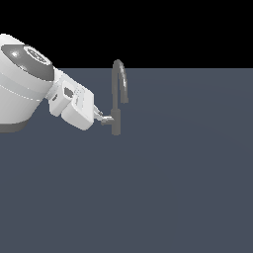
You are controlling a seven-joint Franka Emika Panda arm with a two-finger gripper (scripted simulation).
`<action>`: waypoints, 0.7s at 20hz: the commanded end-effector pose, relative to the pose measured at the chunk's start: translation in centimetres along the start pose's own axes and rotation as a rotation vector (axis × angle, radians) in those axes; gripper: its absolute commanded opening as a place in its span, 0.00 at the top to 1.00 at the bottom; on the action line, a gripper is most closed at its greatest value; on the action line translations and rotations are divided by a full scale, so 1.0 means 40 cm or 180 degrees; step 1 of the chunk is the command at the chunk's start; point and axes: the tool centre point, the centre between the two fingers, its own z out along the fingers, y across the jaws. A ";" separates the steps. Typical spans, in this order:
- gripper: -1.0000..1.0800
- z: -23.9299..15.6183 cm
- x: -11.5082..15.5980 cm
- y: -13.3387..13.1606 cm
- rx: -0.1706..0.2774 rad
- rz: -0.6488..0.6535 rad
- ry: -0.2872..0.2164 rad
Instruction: Turn on the faucet by rotating a designated handle.
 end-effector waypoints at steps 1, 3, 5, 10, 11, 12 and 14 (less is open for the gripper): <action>1.00 0.047 -0.016 0.045 -0.0085 -0.0015 0.0030; 1.00 0.064 -0.027 0.063 -0.0098 -0.0012 0.0033; 1.00 0.073 -0.032 0.072 -0.0105 -0.0011 0.0034; 1.00 0.075 -0.065 0.049 -0.0048 0.0000 -0.0007; 1.00 0.087 -0.073 0.051 -0.0056 -0.0001 -0.0002; 1.00 0.099 -0.082 0.053 -0.0064 -0.0003 0.0004; 1.00 0.122 -0.098 0.057 -0.0080 -0.0005 0.0014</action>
